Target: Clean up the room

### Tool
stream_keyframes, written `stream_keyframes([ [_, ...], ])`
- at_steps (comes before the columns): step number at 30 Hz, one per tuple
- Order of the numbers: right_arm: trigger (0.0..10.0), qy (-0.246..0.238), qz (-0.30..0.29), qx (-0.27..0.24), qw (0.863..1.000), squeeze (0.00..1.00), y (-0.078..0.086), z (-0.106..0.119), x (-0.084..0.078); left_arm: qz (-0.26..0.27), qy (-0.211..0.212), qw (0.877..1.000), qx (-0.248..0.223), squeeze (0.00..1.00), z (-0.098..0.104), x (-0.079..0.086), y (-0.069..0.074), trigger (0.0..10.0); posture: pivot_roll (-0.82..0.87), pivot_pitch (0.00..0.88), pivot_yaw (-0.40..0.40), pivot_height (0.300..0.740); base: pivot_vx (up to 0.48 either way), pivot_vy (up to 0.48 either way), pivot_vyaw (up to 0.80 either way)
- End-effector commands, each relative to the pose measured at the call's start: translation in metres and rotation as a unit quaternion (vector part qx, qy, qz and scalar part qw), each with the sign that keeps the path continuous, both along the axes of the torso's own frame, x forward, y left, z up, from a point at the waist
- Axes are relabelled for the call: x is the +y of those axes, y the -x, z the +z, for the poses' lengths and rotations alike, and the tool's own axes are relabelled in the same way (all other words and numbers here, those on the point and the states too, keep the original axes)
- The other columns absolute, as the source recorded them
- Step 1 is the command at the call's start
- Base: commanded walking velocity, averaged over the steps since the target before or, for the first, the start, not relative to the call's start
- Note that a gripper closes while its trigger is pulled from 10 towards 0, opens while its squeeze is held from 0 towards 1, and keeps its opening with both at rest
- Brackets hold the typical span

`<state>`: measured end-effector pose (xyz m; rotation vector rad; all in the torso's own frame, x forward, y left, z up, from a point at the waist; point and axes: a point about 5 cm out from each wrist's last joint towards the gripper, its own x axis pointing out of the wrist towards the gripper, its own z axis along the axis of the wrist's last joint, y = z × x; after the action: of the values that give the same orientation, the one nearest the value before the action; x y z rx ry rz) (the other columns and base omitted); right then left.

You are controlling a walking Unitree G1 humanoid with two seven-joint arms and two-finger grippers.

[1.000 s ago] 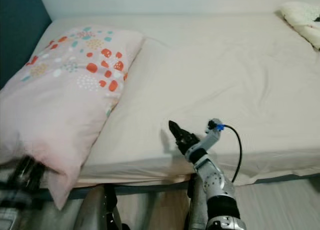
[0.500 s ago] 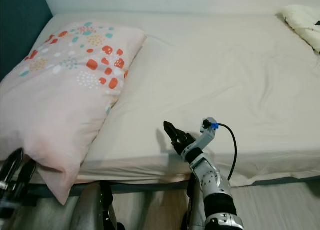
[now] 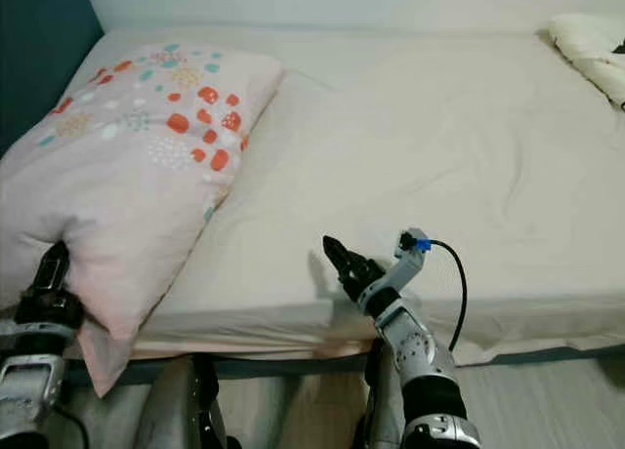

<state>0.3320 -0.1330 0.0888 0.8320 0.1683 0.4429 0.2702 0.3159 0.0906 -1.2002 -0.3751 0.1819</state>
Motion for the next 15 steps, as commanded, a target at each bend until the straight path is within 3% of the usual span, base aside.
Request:
stream_keyframes([
  [1,10.0,-0.011,-0.012,0.009,1.000,0.00,0.001,-0.005,-0.003,0.055,-0.025,0.997,0.038,0.93,0.008,0.018,-0.001,10.0,0.11,0.202,-0.063,0.350,0.000,0.000,0.00],
  [2,10.0,-0.014,-0.016,0.008,1.000,0.00,0.000,-0.004,-0.004,0.078,-0.041,0.995,0.048,0.07,0.018,0.023,-0.004,2.4,0.12,0.201,-0.065,0.350,0.000,0.000,0.00],
  [3,10.0,-0.017,-0.017,0.006,1.000,0.00,-0.001,-0.003,-0.004,0.088,-0.047,0.994,0.050,0.00,0.026,0.024,-0.007,0.0,0.12,0.201,-0.066,0.350,0.000,0.000,0.00],
  [8,10.0,-0.022,-0.015,0.004,1.000,0.00,-0.005,-0.001,-0.001,0.098,-0.067,0.991,0.059,0.00,0.034,0.020,-0.006,0.0,0.13,0.203,-0.065,0.350,0.000,0.000,0.00],
  [11,10.0,-0.027,-0.009,-0.001,1.000,0.00,-0.009,0.004,0.006,0.111,-0.075,0.988,0.079,0.00,0.033,0.017,0.007,0.0,0.14,0.209,-0.068,0.350,0.000,0.000,0.00],
  [14,10.0,-0.033,0.001,-0.010,0.999,0.00,-0.014,0.011,0.013,0.137,-0.076,0.982,0.106,0.00,0.032,0.017,0.031,0.0,0.15,0.218,-0.071,0.350,0.000,0.000,0.00],
  [15,10.0,-0.033,0.001,-0.010,0.999,0.00,-0.014,0.011,0.013,0.137,-0.076,0.982,0.106,0.00,0.032,0.017,0.031,0.0,0.15,0.218,-0.071,0.350,0.000,0.000,0.00],
])
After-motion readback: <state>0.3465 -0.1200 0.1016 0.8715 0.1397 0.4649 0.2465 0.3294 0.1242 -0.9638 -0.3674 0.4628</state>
